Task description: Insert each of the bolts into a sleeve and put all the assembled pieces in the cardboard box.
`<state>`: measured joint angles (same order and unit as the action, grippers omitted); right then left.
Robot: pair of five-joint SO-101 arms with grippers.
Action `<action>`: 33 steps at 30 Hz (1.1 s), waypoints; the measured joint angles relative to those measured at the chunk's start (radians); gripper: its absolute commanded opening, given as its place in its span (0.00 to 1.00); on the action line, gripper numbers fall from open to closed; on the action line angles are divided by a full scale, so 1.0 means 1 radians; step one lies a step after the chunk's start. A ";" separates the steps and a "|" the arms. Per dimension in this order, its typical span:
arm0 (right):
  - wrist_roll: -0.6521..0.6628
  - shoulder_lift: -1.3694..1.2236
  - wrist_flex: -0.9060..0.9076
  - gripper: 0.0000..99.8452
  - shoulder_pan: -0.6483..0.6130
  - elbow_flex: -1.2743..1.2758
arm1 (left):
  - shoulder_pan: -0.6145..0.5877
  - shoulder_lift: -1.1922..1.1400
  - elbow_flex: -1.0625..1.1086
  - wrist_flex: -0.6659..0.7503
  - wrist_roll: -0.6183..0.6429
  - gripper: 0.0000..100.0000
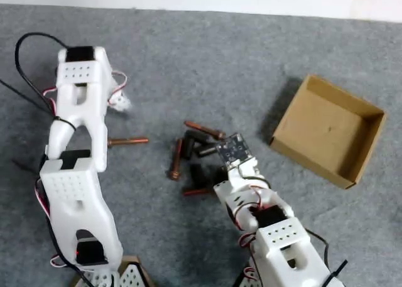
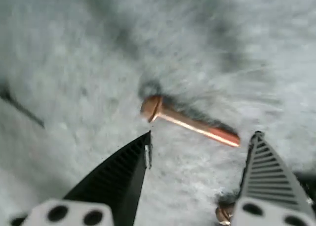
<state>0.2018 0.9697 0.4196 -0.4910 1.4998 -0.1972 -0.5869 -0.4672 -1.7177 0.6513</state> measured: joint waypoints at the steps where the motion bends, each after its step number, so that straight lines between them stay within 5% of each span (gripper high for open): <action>1: 0.000 0.000 0.000 0.00 0.000 0.000 | 0.000 0.000 0.025 0.000 0.048 0.29; 4: 0.000 0.000 0.000 0.00 0.000 0.000 | 0.000 0.000 0.092 0.000 0.157 0.29; 12: 0.000 0.002 -0.058 0.00 0.000 0.003 | 0.069 0.006 0.255 -0.015 0.189 0.29; 25: 0.000 0.006 -0.068 0.00 0.003 0.035 | 0.129 -0.008 0.288 0.087 0.489 0.29; 33: 0.000 0.006 -0.072 0.00 0.003 0.035 | 0.129 -0.006 0.288 0.087 0.539 0.29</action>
<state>0.2018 0.9759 0.3475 -0.4879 1.5351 -0.0683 -0.5930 -0.1788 -1.6303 1.1899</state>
